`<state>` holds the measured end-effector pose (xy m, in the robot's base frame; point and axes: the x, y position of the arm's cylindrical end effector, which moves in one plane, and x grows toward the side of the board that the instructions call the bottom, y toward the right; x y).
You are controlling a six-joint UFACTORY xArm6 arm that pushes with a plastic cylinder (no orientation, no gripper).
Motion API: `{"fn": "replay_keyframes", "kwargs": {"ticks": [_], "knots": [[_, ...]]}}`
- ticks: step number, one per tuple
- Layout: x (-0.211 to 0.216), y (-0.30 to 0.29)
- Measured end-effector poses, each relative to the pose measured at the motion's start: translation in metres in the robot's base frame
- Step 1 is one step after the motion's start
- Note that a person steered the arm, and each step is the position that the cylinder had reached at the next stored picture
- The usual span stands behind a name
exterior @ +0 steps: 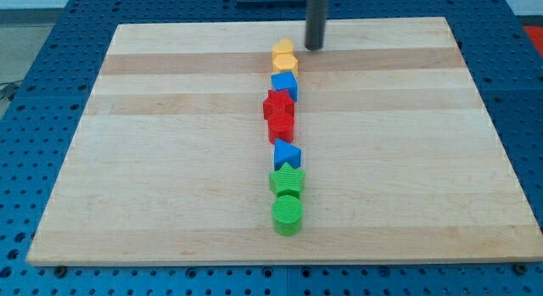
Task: Move the yellow heart towards the top right
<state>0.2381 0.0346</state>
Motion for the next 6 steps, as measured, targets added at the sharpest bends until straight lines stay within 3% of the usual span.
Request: {"fn": "replay_keyframes", "kwargs": {"ticks": [3, 4, 5, 6], "knots": [[-0.027, -0.132], [-0.025, -0.138], [0.021, -0.145], [0.021, -0.145]]}}
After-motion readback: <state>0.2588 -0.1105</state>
